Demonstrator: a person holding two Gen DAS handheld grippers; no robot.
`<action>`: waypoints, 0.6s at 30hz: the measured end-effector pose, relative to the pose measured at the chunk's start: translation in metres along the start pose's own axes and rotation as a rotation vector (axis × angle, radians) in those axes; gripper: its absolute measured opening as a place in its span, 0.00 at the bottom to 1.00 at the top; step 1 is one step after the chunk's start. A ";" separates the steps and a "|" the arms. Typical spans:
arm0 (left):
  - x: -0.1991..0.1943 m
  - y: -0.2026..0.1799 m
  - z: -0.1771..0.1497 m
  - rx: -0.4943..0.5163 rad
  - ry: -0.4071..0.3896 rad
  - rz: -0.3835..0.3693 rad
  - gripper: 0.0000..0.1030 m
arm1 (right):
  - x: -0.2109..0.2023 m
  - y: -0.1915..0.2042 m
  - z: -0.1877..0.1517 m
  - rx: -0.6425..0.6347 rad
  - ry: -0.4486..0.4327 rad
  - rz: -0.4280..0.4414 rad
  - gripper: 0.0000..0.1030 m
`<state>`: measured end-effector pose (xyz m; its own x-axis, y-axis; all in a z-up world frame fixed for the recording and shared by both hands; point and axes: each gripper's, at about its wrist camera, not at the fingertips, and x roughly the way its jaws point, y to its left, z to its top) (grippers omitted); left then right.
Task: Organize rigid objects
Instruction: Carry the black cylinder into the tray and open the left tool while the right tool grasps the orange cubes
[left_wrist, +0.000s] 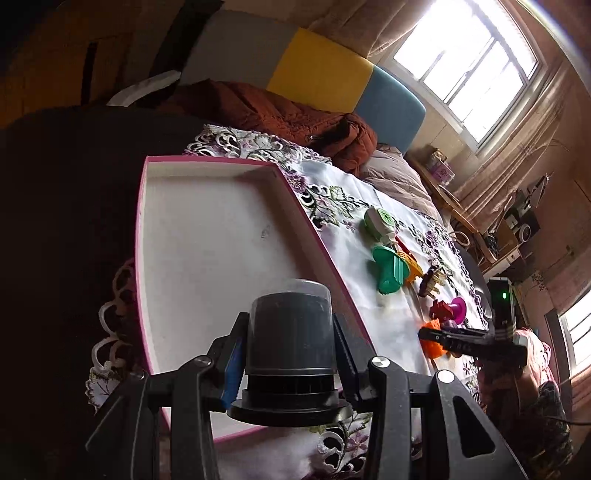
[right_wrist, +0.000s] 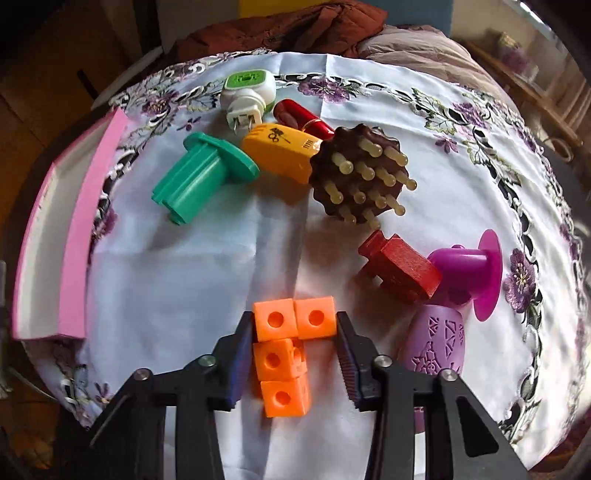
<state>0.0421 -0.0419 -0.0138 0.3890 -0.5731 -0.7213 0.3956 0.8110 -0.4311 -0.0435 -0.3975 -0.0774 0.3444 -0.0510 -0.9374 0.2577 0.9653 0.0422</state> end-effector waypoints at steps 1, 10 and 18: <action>0.000 0.005 0.005 -0.013 -0.004 0.005 0.42 | -0.001 0.002 -0.001 -0.022 -0.007 0.000 0.40; 0.032 0.032 0.056 -0.019 -0.012 0.133 0.42 | 0.001 -0.004 0.000 -0.008 0.000 0.041 0.41; 0.073 0.058 0.106 0.009 -0.010 0.270 0.42 | 0.001 0.002 -0.001 -0.039 -0.015 0.019 0.41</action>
<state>0.1812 -0.0497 -0.0343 0.4895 -0.3369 -0.8043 0.2833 0.9338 -0.2187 -0.0432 -0.3954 -0.0784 0.3621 -0.0362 -0.9314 0.2160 0.9753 0.0461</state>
